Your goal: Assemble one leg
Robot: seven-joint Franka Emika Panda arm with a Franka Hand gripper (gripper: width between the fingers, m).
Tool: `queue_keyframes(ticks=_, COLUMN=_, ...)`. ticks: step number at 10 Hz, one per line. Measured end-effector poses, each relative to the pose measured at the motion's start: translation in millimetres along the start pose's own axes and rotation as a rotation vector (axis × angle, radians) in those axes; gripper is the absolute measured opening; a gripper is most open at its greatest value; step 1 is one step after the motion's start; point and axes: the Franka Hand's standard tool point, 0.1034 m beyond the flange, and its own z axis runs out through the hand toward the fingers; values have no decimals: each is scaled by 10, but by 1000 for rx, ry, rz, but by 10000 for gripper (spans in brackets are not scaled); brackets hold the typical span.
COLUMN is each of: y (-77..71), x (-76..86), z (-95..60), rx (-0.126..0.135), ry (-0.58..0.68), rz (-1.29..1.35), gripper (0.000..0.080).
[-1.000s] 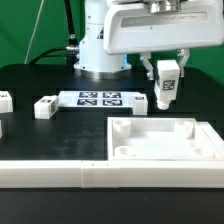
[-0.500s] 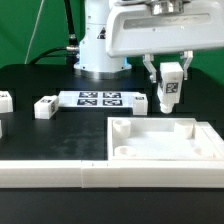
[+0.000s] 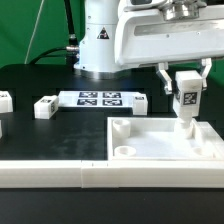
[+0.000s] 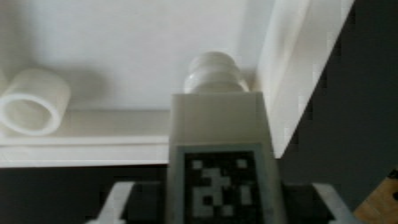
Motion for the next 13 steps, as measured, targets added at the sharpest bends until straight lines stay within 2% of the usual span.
queue_keyframes(ticks=4, y=17, x=28, z=5, rx=-7, ry=54, rz=-1, gripper=290)
queue_keyframes(ticks=5, y=-9, x=68, z=26, rx=-10, ry=118, rz=-7, gripper=290)
queue_keyframes(ticks=6, y=-70, x=73, z=97, rx=-1, ry=84, rz=-11, gripper=290)
queue_keyframes(ticks=8, y=-103, x=179, z=137, rx=4, ry=93, rz=-12, gripper=290)
queue_keyframes(ticks=10, y=-108, x=206, z=220, rx=5, ry=93, rz=-10, gripper=290)
queue_keyframes(ticks=13, y=-114, x=160, z=315, rx=3, ry=97, rz=-11, gripper=290)
